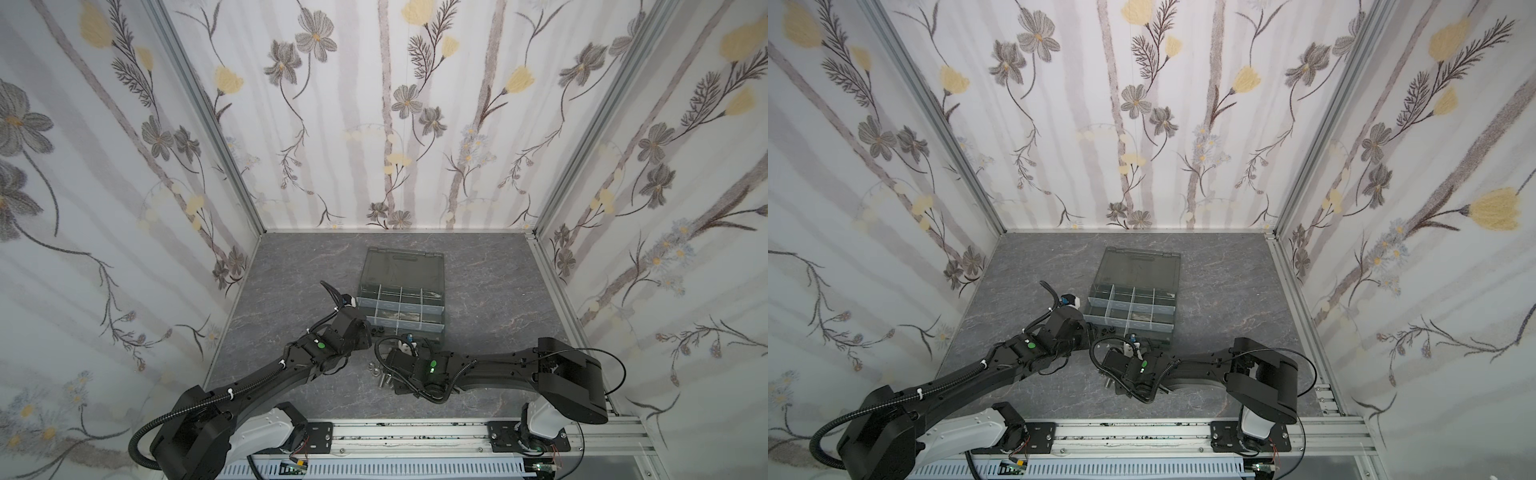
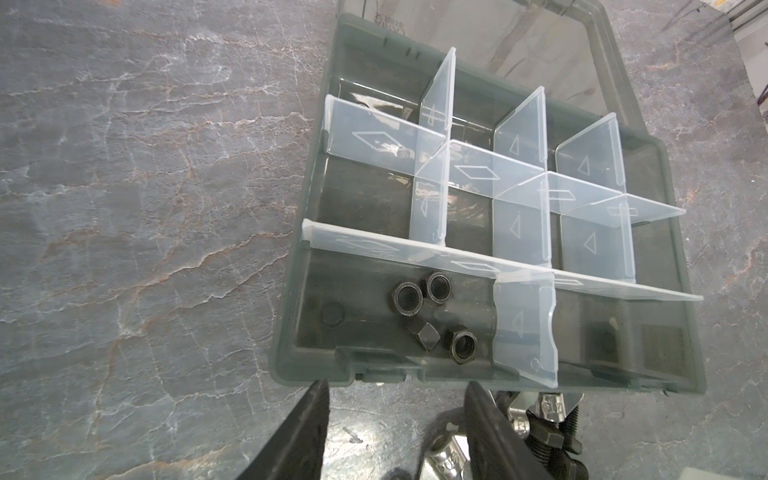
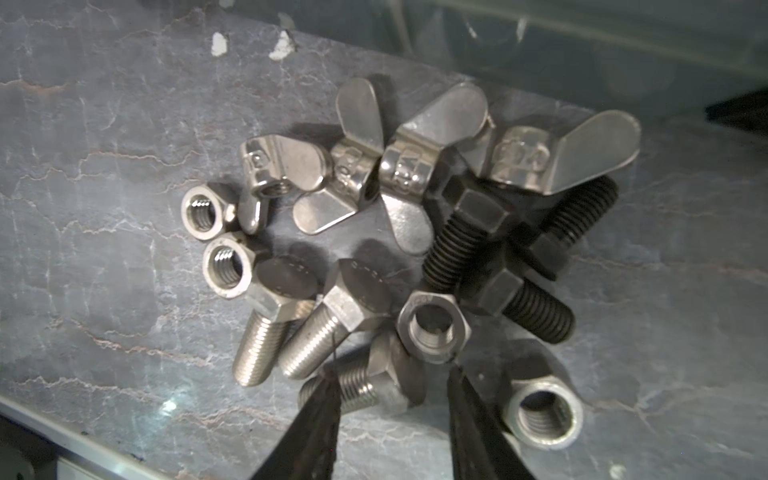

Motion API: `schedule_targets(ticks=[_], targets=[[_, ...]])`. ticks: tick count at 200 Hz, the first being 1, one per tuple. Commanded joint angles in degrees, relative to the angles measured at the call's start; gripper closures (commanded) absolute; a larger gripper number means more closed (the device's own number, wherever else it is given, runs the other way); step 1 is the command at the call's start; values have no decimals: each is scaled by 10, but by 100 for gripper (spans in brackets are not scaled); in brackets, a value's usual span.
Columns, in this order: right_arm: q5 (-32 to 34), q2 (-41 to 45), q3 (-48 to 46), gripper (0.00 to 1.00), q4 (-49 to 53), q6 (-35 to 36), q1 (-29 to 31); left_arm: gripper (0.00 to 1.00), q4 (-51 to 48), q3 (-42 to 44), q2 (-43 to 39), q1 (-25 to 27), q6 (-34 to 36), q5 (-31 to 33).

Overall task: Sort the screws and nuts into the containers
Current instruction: 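Lower the right gripper onto a silver hex bolt and close on it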

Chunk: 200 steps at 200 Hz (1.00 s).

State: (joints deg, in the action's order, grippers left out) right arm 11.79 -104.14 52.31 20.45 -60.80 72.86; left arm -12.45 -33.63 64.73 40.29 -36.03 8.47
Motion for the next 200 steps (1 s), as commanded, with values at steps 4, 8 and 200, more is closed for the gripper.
schedule_targets(ticks=[4,8,200], targets=[[32,3,12,56,47,16,-2,45,10,-4,3,-1,-3,-3],[32,4,13,56,48,18,-2,45,10,-4,3,-1,-4,-3],[-8,-2,11,54,18,9,26,45,12,15,-17,-5,-20,-11]])
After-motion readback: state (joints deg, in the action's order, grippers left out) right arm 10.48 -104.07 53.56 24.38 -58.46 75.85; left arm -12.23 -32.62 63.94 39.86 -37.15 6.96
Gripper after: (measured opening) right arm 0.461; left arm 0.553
